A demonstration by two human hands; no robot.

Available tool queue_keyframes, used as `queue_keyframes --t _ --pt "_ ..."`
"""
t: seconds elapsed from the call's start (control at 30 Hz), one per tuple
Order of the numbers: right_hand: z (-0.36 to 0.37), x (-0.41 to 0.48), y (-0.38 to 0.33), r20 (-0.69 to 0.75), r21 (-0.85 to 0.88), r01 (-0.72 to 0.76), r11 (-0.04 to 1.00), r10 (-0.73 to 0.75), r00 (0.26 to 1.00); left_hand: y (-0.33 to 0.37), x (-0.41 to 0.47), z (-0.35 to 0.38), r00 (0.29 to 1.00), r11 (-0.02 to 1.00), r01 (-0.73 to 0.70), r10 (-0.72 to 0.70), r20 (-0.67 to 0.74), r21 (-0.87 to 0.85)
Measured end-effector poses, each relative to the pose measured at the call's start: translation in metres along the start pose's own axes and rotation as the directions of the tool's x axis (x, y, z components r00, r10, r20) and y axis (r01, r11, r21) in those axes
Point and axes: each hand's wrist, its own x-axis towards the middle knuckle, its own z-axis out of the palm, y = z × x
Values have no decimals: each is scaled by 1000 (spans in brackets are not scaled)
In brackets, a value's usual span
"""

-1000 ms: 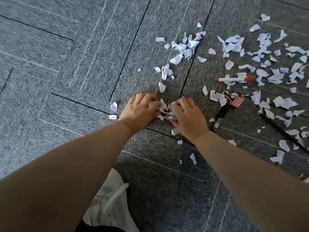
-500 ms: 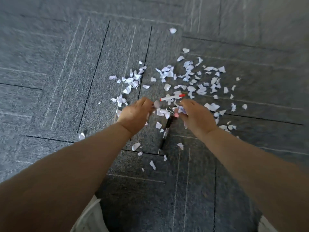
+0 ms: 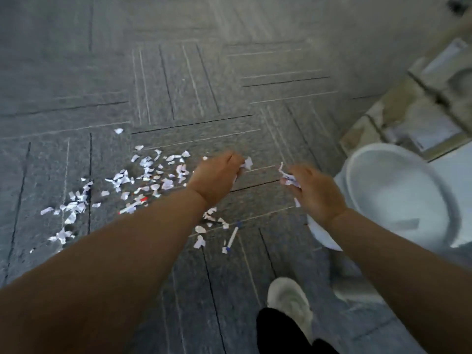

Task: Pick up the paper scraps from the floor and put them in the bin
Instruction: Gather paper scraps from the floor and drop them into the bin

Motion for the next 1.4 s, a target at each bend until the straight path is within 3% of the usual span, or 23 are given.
queue_keyframes --t 0.2,0.33,0.43,0.53,0.67,0.77,0.9,1.03,1.23,1.33,1.4 --pt "-73 -50 78 -123 7 -251 968 250 960 93 49 19 983 979 -185 186 -5 -79" --pt "-88 -68 115 -242 8 -444 896 433 869 142 73 33 989 984 -106 119 85 -142" --pt "-84 -79 139 -163 -127 -611 782 591 790 174 89 38 976 976 -195 203 82 -95" --pt "-82 -90 155 -72 -290 -666 687 678 731 194 107 51 922 923 -381 384 56 -56" --pt "-86 -102 162 -165 -253 -697 671 680 714 215 132 73 901 905 -425 425 90 -19" --pt "-89 -111 164 -213 -220 -711 668 678 703 235 145 84 916 921 -387 379 132 38" --pt "-93 -123 165 -241 -191 -714 673 673 699 250 146 107 852 910 -409 357 384 62" --pt "-93 -128 165 -195 -190 -702 686 674 712 244 139 118 724 895 -439 300 622 79" --pt "-86 -132 160 -117 -191 -650 736 640 760 225 123 122 742 874 -468 306 597 133" --pt "-80 -133 153 -39 -199 -565 801 569 821 203 114 121 691 867 -480 280 667 133" --pt "-74 -136 148 104 -186 -471 862 494 863 189 108 116 651 834 -538 317 690 124"
